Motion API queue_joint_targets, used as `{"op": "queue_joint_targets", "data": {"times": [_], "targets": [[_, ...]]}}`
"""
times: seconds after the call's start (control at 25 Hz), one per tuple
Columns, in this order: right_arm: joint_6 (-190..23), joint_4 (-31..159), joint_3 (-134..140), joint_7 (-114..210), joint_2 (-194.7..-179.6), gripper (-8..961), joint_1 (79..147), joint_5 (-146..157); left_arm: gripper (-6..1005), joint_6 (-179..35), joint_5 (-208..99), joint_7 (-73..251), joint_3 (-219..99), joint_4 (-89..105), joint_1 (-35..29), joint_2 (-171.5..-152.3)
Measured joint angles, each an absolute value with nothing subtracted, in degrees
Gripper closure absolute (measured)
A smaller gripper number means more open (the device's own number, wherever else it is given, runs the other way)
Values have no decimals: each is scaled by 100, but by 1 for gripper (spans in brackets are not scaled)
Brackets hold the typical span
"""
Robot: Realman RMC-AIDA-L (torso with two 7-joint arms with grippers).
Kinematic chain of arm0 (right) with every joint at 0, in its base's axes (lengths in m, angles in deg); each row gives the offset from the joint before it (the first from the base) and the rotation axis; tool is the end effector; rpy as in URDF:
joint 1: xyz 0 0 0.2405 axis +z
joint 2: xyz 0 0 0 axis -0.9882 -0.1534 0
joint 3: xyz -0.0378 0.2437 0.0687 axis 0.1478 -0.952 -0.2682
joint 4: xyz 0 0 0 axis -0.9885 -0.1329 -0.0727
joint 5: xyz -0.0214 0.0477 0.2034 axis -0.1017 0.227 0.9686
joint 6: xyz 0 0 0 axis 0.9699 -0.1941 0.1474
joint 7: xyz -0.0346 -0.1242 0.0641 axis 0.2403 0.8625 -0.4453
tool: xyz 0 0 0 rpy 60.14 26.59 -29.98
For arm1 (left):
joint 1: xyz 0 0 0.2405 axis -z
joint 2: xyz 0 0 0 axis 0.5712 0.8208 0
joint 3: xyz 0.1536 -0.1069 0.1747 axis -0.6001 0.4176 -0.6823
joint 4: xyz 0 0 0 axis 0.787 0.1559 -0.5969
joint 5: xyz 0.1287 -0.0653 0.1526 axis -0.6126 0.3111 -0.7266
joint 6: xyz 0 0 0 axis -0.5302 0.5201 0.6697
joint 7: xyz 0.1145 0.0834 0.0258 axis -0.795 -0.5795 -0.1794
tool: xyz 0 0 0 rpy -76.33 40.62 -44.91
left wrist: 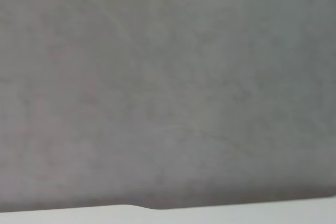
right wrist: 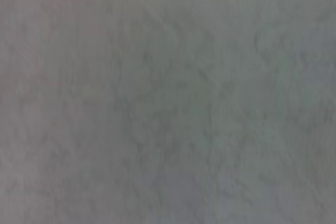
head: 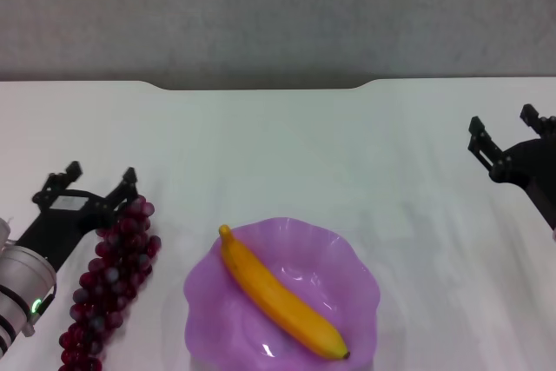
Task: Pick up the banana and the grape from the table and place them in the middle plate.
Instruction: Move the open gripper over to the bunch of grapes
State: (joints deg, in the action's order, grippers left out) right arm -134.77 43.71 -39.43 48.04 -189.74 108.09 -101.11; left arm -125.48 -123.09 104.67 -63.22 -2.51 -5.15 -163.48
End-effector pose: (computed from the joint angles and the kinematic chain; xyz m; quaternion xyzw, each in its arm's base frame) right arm 0.3117 0.3485 -0.0261 -0.7380 0.2146 0.2709 0.5796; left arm -0.3401 0.3318 -0.0357 -0.7399 -0.3010 -0.2652 0.5400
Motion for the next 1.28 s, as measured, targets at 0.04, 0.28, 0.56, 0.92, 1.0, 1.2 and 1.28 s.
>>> {"op": "queue_joint_targets", "data": {"times": [0.04, 0.28, 0.56, 0.92, 1.0, 1.2, 1.28], "targets": [[-13411, 4388, -3930, 4805, -18971, 166, 10822, -10113, 86, -12563, -12316, 10566, -6450, -238, -501, -16338], [-13283, 4473, -3885, 4810, -18966, 166, 10845, -10134, 87, -12782, -12385, 11553, -7008, 298, -495, -16319], [-13178, 4518, -3874, 4810, -18967, 166, 10855, -10146, 88, -12856, -12500, 13198, -7961, 1337, -445, -16342], [-12963, 4526, -3862, 4817, -18967, 166, 10957, -10157, 89, -11302, -13226, 16246, -9845, 3578, -761, -16394], [-12886, 4531, -3848, 4817, -18967, 166, 10958, -10160, 89, -10805, -13428, 16957, -10379, 4023, -903, -16402], [-12826, 4539, -3848, 4840, -18960, 166, 10962, -10160, 90, -9733, -14137, 18804, -11862, 5319, -1485, -16405], [-12825, 4540, -3848, 4856, -18959, 166, 10963, -10161, 90, -9391, -14904, 20306, -12676, 6449, -2052, -16395]]}}
